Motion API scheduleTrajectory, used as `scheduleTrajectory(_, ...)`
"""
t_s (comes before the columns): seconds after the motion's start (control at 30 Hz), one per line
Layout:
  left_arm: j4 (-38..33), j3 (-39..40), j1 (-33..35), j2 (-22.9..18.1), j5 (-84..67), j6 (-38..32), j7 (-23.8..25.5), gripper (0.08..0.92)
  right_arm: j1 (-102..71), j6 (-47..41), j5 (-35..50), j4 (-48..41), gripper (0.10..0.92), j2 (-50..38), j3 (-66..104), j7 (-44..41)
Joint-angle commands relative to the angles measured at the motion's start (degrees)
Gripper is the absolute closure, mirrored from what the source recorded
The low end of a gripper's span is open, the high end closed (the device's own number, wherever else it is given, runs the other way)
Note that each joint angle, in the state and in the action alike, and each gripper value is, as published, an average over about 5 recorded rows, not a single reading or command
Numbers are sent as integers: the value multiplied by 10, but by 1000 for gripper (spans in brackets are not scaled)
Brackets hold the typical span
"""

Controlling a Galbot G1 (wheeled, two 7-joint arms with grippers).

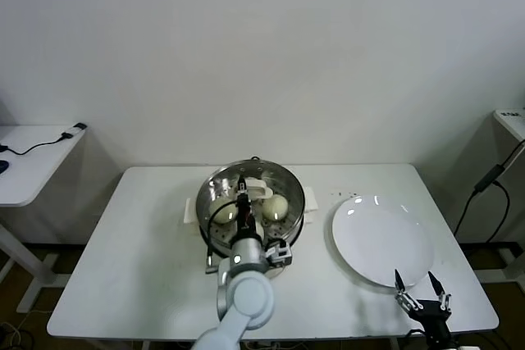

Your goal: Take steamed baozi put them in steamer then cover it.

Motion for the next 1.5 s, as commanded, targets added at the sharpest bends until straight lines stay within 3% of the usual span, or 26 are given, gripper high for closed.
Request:
scheduleTrajectory(0.03,0,-1,2,3,-11,-8,0,860,0,3,0,2,203,1,-1,-2)
scheduleTrajectory(0.13,-18,4,1,10,-33,-13,2,824,0,3,0,3,203,0,-1,-6)
scheduleTrajectory(0.4,-93,17,24,43,-89,-13,13,612,3,0,-1,2,203,-3,-1,-12)
scheduleTrajectory(0.63,-176,16,68,84,-206,-40,-40,413,8,-4,-10,-6,203,-3,-8,-6)
scheduleTrajectory(0.73,-206,-10,112,104,-307,-108,-103,326,12,-3,-18,-5,203,-6,-11,9)
scheduleTrajectory(0.8,-221,-51,142,107,-409,-191,-173,265,16,3,-25,-3,203,-10,-13,12)
scheduleTrajectory(0.9,-235,-146,173,104,-575,-307,-257,201,23,16,-29,1,203,-15,-14,7)
scheduleTrajectory(0.97,-242,-220,191,101,-679,-374,-278,183,27,21,-28,5,203,-17,-17,6)
scheduleTrajectory(1.1,-248,-368,244,93,-883,-475,-269,177,29,29,-29,10,203,-14,-22,4)
scheduleTrajectory(1.23,-225,-460,305,104,-1092,-498,-239,177,27,33,-29,5,203,-12,-27,8)
scheduleTrajectory(1.5,-84,-454,353,138,-1204,-533,-198,177,28,40,-25,-10,203,-12,-33,10)
